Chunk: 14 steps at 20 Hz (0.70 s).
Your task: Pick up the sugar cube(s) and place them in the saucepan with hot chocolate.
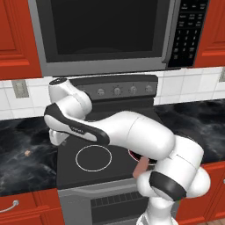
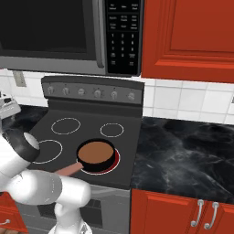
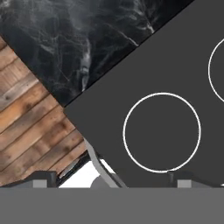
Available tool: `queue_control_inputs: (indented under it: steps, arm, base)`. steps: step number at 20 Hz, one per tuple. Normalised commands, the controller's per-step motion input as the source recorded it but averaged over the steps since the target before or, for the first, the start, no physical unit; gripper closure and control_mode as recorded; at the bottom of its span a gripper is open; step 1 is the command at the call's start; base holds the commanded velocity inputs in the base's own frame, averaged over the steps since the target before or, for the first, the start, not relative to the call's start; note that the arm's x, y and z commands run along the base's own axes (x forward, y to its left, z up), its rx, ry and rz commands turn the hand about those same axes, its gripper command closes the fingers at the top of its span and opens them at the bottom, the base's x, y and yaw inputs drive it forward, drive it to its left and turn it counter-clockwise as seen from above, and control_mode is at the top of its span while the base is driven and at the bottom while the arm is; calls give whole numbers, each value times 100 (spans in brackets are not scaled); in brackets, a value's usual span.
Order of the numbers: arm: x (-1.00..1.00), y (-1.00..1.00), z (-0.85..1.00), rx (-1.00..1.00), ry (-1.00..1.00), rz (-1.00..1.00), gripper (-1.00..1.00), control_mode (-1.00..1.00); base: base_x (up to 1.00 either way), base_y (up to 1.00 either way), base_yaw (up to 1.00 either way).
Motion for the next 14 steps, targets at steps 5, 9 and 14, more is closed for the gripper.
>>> queue_control_inputs:
  steps: [5, 9, 14]
  arm:
    - [0, 23, -32, 16, -8, 0, -100, -100]
    - [7, 32, -14, 19, -4, 0, -100, -100]
    - [12, 38, -6, 10, 1, 3, -100, -100]
  base:
    - [0, 0, 0]
    - [0, 0, 0]
    - [0, 0, 0]
